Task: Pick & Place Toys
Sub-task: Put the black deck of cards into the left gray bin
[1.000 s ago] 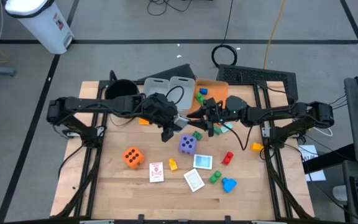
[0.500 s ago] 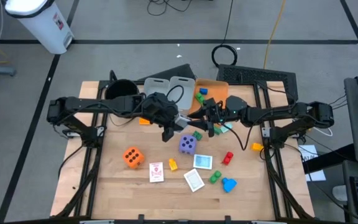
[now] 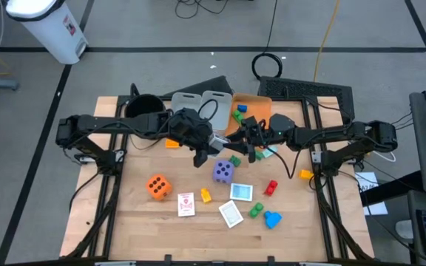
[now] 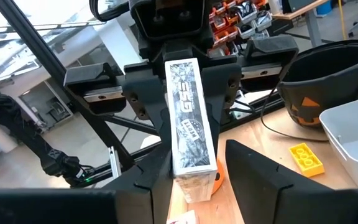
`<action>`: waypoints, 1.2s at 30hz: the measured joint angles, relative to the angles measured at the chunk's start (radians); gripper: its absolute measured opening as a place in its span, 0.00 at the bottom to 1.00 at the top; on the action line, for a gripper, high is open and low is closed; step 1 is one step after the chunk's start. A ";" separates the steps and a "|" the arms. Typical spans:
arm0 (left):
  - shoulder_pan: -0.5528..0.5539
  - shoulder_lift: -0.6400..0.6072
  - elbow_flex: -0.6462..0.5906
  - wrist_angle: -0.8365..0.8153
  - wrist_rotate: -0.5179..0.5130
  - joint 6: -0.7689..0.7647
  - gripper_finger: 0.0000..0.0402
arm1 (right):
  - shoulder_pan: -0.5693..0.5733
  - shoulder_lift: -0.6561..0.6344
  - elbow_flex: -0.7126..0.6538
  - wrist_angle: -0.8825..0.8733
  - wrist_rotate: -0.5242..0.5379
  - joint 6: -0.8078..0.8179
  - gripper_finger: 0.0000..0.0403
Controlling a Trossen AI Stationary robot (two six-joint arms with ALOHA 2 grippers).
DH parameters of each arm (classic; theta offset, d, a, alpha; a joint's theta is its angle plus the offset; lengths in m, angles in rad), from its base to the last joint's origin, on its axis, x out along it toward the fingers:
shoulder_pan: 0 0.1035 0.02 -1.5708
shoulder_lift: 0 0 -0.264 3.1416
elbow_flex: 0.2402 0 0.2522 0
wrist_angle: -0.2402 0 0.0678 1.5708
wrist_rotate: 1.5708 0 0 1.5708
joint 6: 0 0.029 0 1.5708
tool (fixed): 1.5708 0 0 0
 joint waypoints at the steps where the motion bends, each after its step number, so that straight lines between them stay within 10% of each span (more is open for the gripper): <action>1: 0.000 0.000 0.000 0.001 0.000 -0.001 0.22 | 0.000 0.000 0.000 0.004 -0.001 0.000 0.32; 13: 0.000 0.000 0.000 0.010 0.001 -0.017 0.22 | 0.000 0.000 0.000 0.019 -0.003 -0.038 0.15; 36: 0.033 0.000 0.000 0.019 0.035 -0.042 0.25 | -0.001 -0.001 0.000 0.021 0.002 -0.054 0.15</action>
